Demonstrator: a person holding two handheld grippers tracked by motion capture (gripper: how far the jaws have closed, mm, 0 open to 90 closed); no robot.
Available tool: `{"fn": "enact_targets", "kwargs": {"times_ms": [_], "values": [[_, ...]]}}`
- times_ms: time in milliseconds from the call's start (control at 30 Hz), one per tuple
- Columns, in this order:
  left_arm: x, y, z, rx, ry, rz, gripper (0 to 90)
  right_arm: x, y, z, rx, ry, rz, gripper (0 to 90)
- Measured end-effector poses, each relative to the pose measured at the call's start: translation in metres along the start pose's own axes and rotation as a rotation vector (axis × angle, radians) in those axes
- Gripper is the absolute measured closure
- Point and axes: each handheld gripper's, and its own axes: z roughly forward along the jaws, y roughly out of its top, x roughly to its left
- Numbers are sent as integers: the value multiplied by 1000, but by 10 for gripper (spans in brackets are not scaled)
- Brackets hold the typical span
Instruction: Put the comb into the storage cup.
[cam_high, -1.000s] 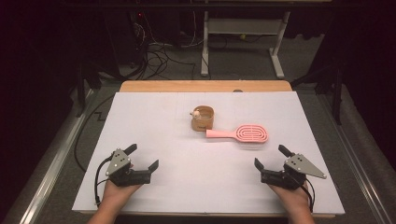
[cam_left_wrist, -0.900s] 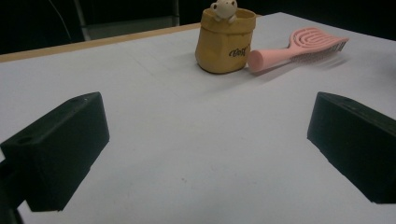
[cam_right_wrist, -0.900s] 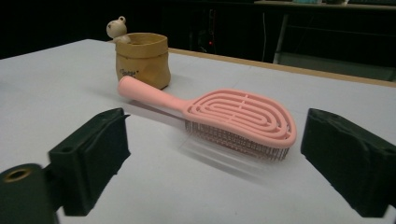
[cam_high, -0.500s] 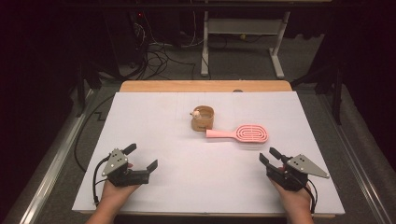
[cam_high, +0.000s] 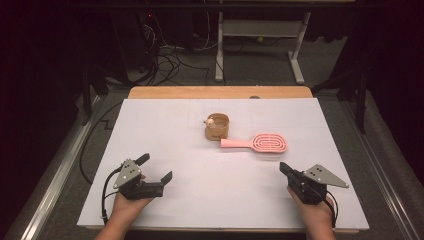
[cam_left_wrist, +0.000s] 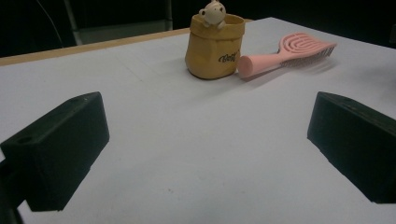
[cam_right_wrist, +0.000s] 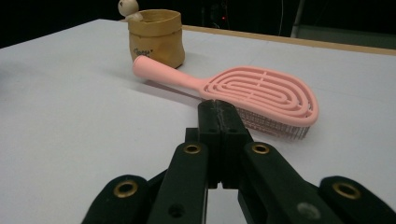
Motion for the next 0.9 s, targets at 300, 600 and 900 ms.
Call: {"fn": "enact_targets", "kwargs": {"times_ms": [300,600,900], "values": [[-2,-1,-2,-8,-19,14,0,20,13,32,77,11,-22,900],[0,-1,-3,-17,-15,17,0,37,42,80,80,17,-35,900],[-2,0,0,-16,-23,20,0,40,64,132,145,-17,-36,900]]}}
